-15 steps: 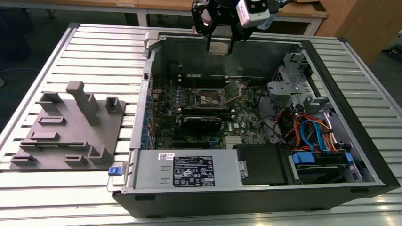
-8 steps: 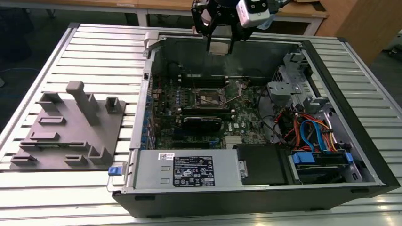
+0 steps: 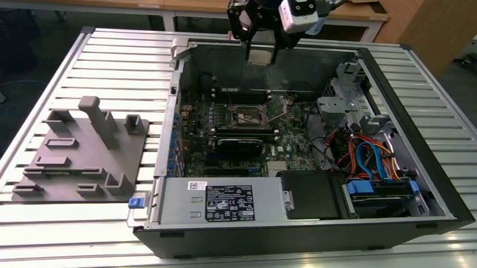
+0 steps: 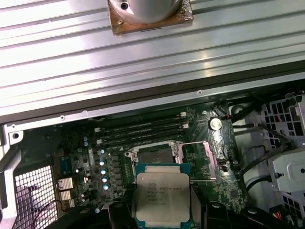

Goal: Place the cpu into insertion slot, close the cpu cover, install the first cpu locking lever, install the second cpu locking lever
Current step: 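Place the cpu into insertion slot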

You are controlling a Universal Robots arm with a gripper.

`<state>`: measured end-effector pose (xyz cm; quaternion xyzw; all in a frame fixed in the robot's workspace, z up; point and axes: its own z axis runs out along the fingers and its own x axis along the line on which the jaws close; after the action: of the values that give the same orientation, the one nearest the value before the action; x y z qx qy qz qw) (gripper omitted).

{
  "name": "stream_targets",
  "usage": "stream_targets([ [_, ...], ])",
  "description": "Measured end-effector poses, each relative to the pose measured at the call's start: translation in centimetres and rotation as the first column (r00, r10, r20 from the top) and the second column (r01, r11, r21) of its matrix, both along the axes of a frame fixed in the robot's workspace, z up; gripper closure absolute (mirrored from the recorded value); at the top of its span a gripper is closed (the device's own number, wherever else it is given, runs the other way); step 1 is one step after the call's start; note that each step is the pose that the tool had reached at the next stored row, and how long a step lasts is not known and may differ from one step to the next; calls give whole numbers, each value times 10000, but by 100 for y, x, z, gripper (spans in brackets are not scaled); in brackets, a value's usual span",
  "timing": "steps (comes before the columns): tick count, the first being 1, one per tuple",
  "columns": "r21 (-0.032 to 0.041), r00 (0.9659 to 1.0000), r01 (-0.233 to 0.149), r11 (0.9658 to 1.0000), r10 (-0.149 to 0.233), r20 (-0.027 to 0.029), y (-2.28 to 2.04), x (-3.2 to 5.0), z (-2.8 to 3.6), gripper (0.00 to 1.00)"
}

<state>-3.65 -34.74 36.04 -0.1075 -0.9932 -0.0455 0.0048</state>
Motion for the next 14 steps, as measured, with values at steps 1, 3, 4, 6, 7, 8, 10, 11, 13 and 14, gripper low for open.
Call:
stream_targets([
  [1,1,9999,130,9999,-130,0,0,0,-1,46],
  [3,-1,9992,394,9992,-394,0,0,0,-1,46],
  [4,0,9987,505,9987,-505,0,0,0,-1,46],
  [6,0,9981,610,9981,-610,-1,0,0,-1,46],
  [7,1,9981,616,9981,-616,0,0,0,-1,46],
  [8,0,9981,618,9981,-618,0,0,0,-1,46],
  [10,1,9981,618,9981,-618,0,0,0,-1,46],
  [11,0,9981,618,9981,-618,0,0,0,-1,46],
  [13,0,9981,619,9981,-619,0,0,0,-1,46],
  [14,0,9980,625,9980,-625,0,0,0,-1,46],
])
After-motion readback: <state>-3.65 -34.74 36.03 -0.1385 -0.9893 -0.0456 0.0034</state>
